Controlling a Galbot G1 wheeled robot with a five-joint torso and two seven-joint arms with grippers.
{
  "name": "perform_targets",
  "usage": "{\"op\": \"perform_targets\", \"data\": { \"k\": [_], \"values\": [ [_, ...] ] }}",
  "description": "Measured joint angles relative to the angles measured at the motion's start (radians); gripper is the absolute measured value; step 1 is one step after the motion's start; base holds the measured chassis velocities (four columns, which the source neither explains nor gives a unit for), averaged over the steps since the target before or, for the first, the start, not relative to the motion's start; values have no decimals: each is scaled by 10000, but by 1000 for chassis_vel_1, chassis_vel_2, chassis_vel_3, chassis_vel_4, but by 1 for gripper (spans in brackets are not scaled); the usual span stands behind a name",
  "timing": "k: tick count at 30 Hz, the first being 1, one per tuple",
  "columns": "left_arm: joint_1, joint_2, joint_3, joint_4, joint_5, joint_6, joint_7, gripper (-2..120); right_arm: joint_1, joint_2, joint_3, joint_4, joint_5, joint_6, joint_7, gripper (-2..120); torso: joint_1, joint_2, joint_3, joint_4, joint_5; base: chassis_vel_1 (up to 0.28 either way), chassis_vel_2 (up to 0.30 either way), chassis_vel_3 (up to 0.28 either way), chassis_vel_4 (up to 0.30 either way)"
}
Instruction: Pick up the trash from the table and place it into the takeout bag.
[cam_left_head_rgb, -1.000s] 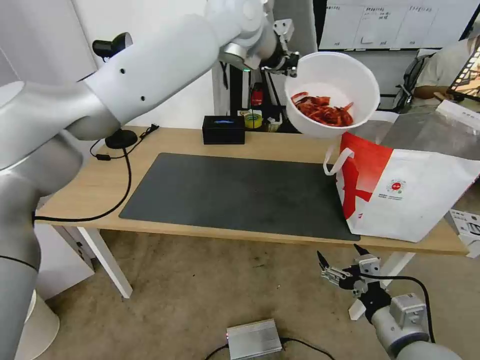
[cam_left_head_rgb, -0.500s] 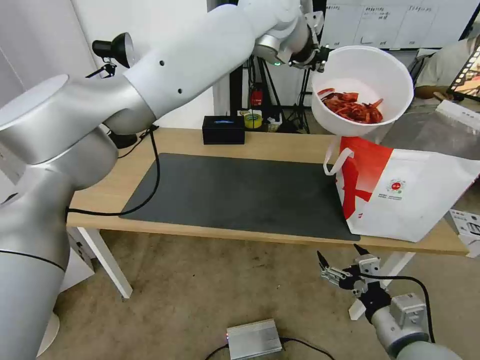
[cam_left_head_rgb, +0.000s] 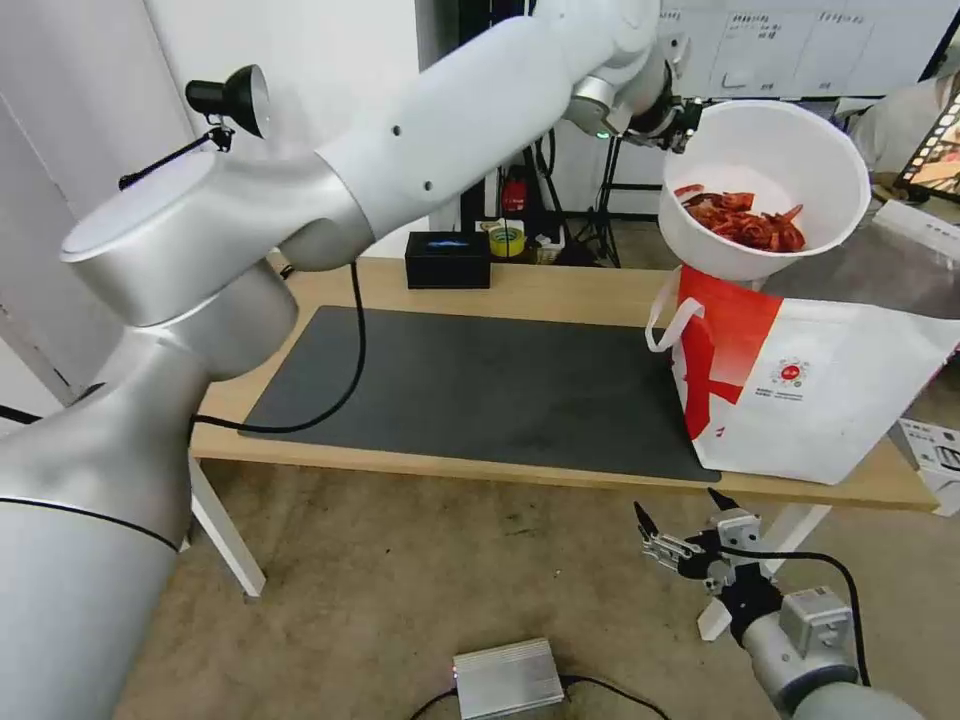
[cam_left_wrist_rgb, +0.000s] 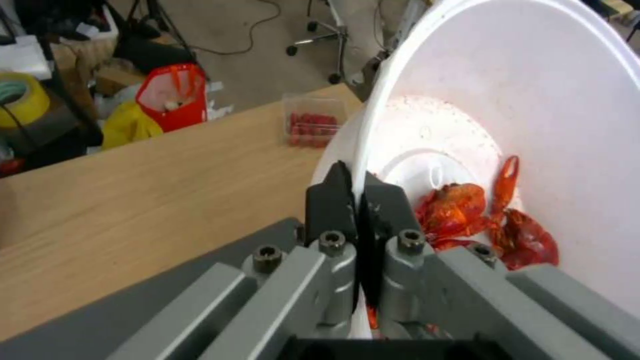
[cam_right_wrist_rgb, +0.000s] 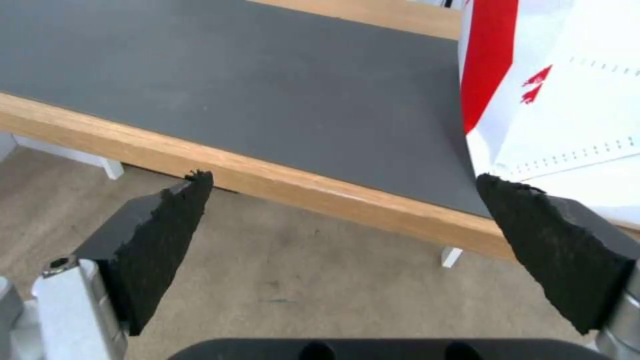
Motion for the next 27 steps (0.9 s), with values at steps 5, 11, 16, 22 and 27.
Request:
{"op": "perform_targets", "data": {
  "k": [5,11,16,22,27],
  "values": [
    [154,7,71,66,120,0,41,0,0,0,0,0,0,0,0,100,0,0,1,5,-3,0,0,0,0],
    [408,24,156,-23,334,0,45,0,0,0,0,0,0,0,0,100,0,0,0,3,-3,0,0,0,0],
    [469,26,258,-170,469,0,71,0,0,0,0,0,0,0,0,100,0,0,0,3,-2,0,0,0,0],
    [539,30,420,-430,649,0,82,0,0,0,0,0,0,0,0,100,0,0,0,3,-2,0,0,0,0],
    [566,31,522,-586,737,0,105,0,0,0,0,0,0,0,0,100,0,-1,0,2,-2,0,0,0,0]
  ]
}}
